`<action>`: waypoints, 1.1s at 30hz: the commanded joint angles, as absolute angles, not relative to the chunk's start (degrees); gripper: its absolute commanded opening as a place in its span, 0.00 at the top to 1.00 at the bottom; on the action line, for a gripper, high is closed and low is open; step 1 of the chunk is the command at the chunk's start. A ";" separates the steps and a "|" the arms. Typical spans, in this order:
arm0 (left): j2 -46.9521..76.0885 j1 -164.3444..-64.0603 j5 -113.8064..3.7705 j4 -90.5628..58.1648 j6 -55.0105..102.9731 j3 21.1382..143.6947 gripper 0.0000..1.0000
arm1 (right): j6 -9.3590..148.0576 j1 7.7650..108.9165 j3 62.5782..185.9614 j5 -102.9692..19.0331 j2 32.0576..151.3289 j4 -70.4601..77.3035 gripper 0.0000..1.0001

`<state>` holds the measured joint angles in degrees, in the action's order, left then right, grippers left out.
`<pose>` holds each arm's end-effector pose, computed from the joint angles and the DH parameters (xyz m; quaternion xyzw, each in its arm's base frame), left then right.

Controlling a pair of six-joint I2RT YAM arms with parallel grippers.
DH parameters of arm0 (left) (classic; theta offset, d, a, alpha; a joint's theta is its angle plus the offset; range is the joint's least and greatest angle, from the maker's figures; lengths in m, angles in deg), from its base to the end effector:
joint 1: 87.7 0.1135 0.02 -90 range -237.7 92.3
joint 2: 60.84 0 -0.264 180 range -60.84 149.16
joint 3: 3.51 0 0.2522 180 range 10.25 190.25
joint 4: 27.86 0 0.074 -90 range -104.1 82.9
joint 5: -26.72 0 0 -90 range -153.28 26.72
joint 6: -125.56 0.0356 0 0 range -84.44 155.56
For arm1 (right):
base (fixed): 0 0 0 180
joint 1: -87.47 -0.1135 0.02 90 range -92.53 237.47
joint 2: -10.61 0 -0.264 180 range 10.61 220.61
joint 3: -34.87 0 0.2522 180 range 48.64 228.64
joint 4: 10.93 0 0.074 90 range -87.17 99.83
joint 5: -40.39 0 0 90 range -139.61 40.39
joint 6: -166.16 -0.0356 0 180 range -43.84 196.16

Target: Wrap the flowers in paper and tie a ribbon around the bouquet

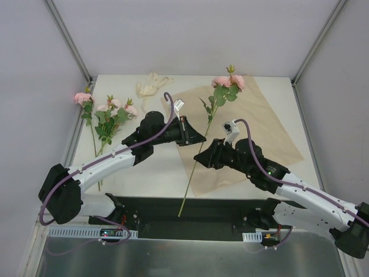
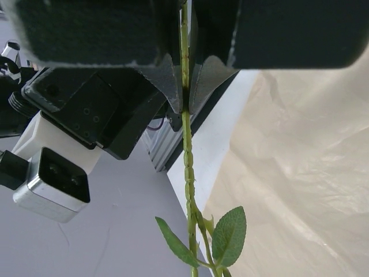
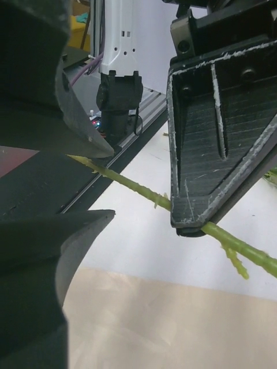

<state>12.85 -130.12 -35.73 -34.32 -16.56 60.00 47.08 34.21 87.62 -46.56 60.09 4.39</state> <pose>0.2099 -0.2141 0.3155 0.1023 0.7199 -0.6057 0.3230 0.1225 0.1673 0.3057 -0.1791 0.7564 0.4295 0.4597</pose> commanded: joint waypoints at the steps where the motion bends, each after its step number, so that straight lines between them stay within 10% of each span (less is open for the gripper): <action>1: 11.06 -131.47 -38.23 -38.79 -17.61 60.61 1.00 | 47.78 33.94 89.50 -48.91 59.66 4.06 0.58; 5: 12.46 -131.82 -38.49 -38.18 -17.62 61.48 1.00 | 48.56 33.94 89.59 -49.25 59.57 4.93 0.99; 7: 12.55 -131.74 -38.58 -34.59 -13.78 63.67 0.94 | 49.00 33.86 89.59 -52.06 58.43 8.00 0.99; 12: 7.47 -131.39 -42.71 -24.48 -2.51 66.50 0.41 | 50.14 37.88 91.08 -56.91 54.56 17.65 0.99; 19: 1.21 -128.13 -48.69 -20.69 0.50 61.50 0.29 | 56.03 59.75 98.99 -42.95 59.91 28.05 1.00; 26: 18.04 -128.13 -40.96 -20.51 -1.88 63.15 0.77 | 63.68 80.06 112.34 -29.42 77.65 32.97 1.00; 33: 35.56 -129.27 -38.50 -21.47 -3.11 65.97 0.99 | 67.37 83.34 127.90 -30.98 97.34 37.27 1.00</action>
